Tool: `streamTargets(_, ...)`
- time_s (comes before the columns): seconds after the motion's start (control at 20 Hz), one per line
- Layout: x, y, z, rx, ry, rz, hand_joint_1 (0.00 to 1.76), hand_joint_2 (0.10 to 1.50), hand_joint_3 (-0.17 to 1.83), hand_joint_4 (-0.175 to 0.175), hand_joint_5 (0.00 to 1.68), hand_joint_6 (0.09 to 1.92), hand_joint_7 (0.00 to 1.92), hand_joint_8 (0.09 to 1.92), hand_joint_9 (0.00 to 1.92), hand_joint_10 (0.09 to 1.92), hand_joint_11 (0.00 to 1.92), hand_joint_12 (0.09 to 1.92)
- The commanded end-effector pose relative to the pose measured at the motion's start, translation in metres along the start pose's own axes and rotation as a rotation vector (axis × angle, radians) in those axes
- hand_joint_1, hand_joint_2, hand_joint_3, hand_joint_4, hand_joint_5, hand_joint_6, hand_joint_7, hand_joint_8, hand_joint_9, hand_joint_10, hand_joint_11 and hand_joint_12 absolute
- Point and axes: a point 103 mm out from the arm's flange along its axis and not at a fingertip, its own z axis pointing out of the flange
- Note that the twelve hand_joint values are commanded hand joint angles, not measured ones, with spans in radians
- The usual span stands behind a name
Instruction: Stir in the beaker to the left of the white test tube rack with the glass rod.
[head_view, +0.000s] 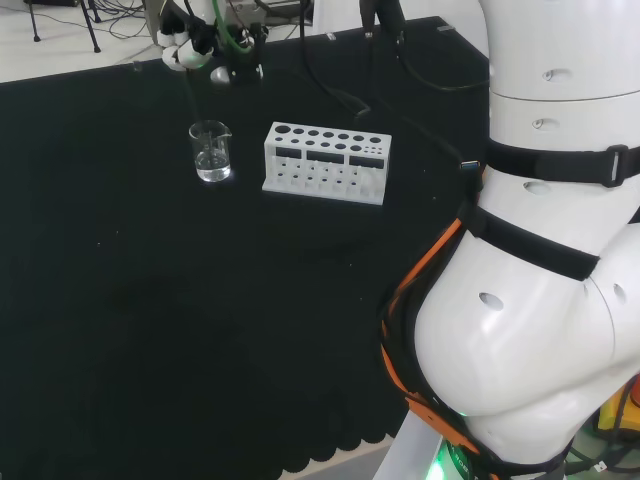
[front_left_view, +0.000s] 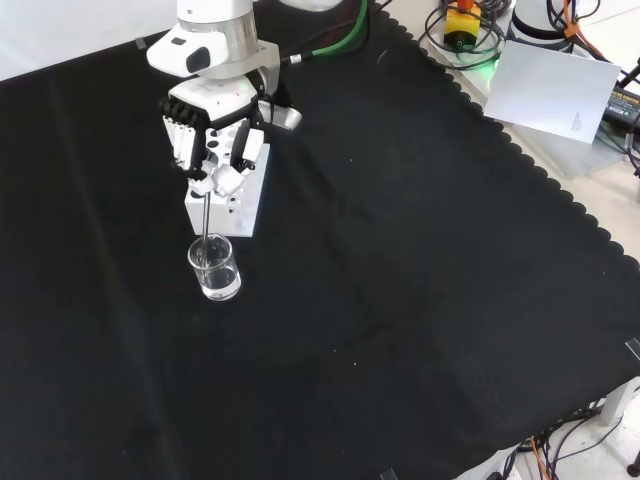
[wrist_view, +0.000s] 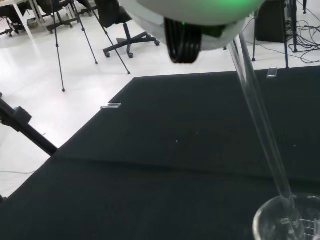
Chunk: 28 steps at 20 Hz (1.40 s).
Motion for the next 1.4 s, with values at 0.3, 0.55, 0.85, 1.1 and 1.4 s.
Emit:
streamTargets(0.3,-0.030,-0.037,-0.008,0.021,-0.024,0.056,1.32,0.66,0.72,-0.175,1.19,0.56,1.24,1.03,1.59,0.82,1.63,0.82)
streamTargets(0.55,-0.015,-0.038,-0.005,0.023,-0.023,0.031,1.32,0.64,0.74,-0.175,1.21,0.54,1.25,1.02,1.60,0.81,1.63,0.81)
streamTargets(0.85,0.018,-0.024,0.003,0.024,0.000,-0.020,1.32,0.64,0.74,-0.175,1.21,0.54,1.26,1.01,1.60,0.80,1.63,0.81)
streamTargets(1.1,0.031,-0.011,0.009,0.023,0.005,-0.043,1.32,0.67,0.70,-0.175,1.19,0.56,1.25,1.01,1.61,0.80,1.63,0.81)
streamTargets(1.4,0.009,-0.002,0.004,0.015,-0.001,-0.018,1.31,0.72,0.63,-0.175,1.13,0.63,1.22,1.02,1.59,0.82,1.63,0.82)
